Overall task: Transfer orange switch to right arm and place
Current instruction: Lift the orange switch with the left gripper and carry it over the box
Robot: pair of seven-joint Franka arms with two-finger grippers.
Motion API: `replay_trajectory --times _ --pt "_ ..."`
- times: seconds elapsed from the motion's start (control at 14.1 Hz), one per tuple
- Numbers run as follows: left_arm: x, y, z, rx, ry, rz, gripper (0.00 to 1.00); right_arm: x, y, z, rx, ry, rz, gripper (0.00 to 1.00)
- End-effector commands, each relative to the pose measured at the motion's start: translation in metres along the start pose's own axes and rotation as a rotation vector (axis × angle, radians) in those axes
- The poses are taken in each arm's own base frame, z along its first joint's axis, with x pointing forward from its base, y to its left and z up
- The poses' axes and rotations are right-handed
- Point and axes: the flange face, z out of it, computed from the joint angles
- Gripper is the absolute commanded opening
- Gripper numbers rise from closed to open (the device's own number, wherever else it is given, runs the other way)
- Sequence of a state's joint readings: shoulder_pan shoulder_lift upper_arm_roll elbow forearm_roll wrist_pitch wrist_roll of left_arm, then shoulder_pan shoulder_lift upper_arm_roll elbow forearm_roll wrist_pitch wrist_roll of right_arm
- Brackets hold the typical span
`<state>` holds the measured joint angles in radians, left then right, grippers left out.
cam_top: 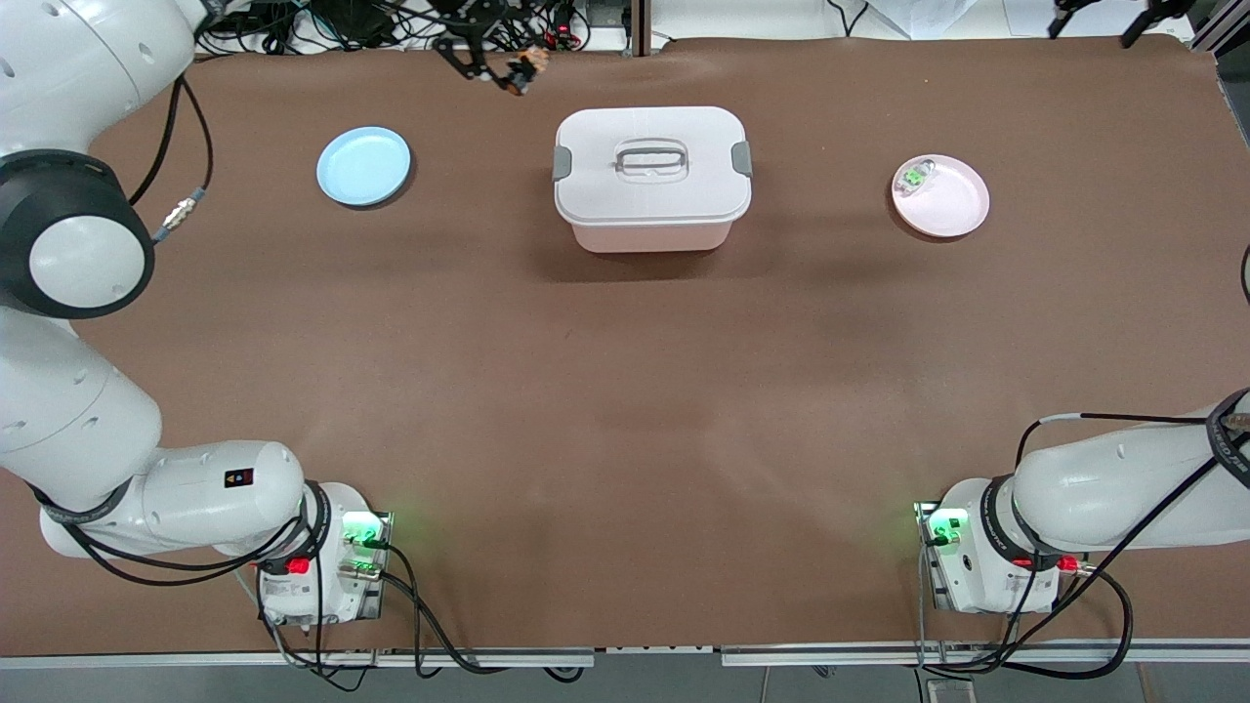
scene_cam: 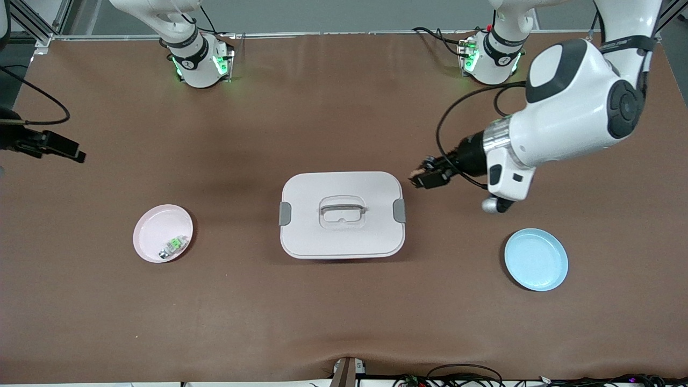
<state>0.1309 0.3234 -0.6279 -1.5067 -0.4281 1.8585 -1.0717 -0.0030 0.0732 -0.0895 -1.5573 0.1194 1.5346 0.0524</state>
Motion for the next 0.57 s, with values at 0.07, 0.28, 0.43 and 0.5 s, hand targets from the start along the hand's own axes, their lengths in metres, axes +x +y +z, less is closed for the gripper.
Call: replay_trajectory --times 0.07,0.28,0.43,0.5 --pt "-0.04 0.033 0.021 -0.041 -0.097 -0.104 0.0 -0.014 -0.017 -0.011 0.169 -0.012 0.005 1.0" --pt "-0.05 0.053 0.052 -0.093 -0.129 -0.202 0.0 -0.036 -0.026 -0.014 0.331 0.013 0.051 1.0" --pt "-0.058 0.068 0.066 -0.104 -0.163 -0.262 0.0 -0.063 -0.035 -0.011 0.414 0.074 0.13 1.0" --pt "-0.058 0.073 0.071 -0.117 -0.171 -0.278 0.0 -0.078 -0.049 -0.009 0.434 0.1 0.129 1.0"
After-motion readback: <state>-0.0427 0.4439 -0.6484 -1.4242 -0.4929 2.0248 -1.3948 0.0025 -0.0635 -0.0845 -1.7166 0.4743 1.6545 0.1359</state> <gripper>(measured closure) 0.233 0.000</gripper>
